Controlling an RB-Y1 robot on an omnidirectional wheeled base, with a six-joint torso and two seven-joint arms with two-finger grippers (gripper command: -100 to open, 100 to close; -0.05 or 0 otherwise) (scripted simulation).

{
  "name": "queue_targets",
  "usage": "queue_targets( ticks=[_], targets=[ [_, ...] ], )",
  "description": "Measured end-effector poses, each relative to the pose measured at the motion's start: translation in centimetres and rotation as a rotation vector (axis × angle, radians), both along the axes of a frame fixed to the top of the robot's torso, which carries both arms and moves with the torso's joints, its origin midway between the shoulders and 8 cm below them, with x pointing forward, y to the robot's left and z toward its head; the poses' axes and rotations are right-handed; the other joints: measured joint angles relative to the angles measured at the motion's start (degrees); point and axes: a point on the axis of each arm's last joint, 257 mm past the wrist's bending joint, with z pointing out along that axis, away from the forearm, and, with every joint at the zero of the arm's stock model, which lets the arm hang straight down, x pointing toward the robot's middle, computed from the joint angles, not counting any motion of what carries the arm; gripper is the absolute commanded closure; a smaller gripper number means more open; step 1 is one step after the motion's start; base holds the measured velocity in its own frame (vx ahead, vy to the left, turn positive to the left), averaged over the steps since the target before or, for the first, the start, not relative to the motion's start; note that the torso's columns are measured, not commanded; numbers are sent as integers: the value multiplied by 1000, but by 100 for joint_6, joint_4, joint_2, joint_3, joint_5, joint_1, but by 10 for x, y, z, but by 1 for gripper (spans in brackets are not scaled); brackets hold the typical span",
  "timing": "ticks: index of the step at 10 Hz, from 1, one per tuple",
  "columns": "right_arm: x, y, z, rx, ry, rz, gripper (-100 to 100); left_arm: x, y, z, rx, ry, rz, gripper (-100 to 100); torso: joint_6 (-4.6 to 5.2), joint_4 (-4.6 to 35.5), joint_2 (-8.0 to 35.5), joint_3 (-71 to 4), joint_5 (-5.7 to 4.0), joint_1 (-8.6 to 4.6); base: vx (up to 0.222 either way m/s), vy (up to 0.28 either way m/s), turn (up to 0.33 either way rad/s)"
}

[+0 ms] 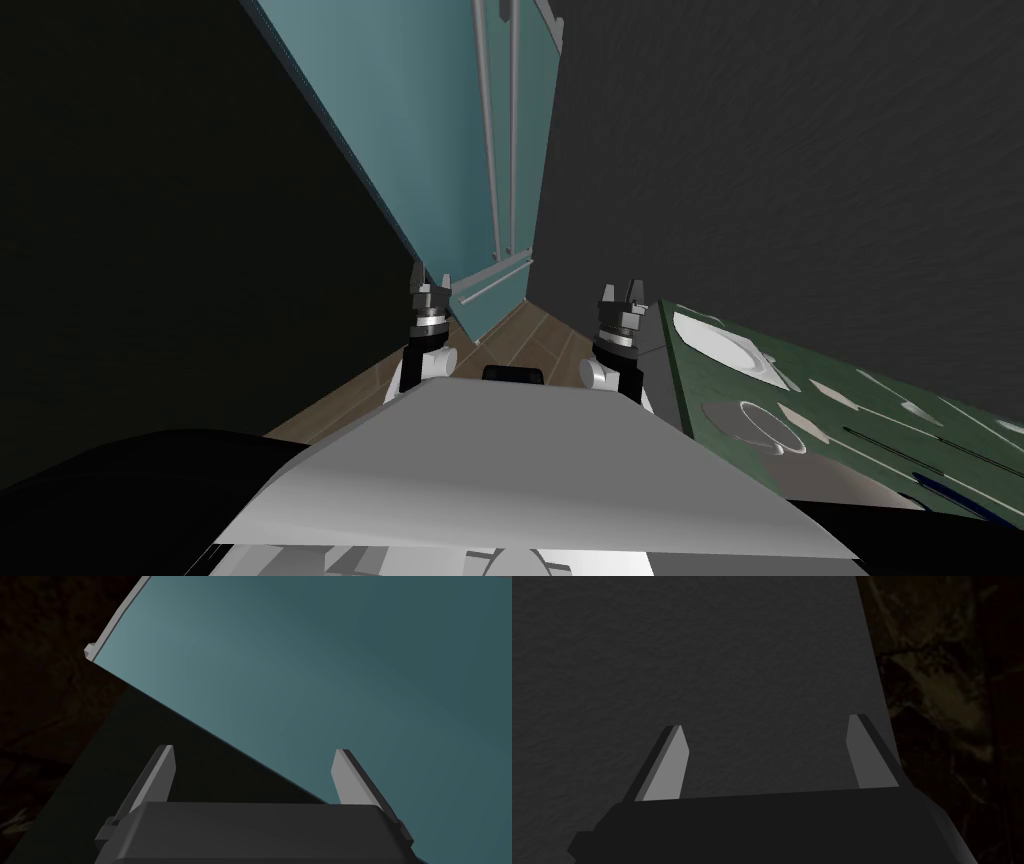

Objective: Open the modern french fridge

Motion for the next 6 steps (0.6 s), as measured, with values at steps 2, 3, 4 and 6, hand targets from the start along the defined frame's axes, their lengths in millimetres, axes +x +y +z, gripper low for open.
queue_targets(
  ticks=[2,3,4,6],
  targets=[
    [0,0,0,0,0,0,0,0,0,0,0,0,0,0,0,600,597,-1200,0,0,0,0,0],
    [0,0,0,0,0,0,0,0,0,0,0,0,0,0,0,1006,1003,-2014,0,0,0,0,0],
    [0,0,0,0,0,0,0,0,0,0,0,0,0,0,0,1424,1422,-2850,0,0,0,0,0],
    [0,0,0,0,0,0,0,0,0,0,0,0,0,0,0,2268,2269,-4536,0,0,0,0,0]
  ],
)
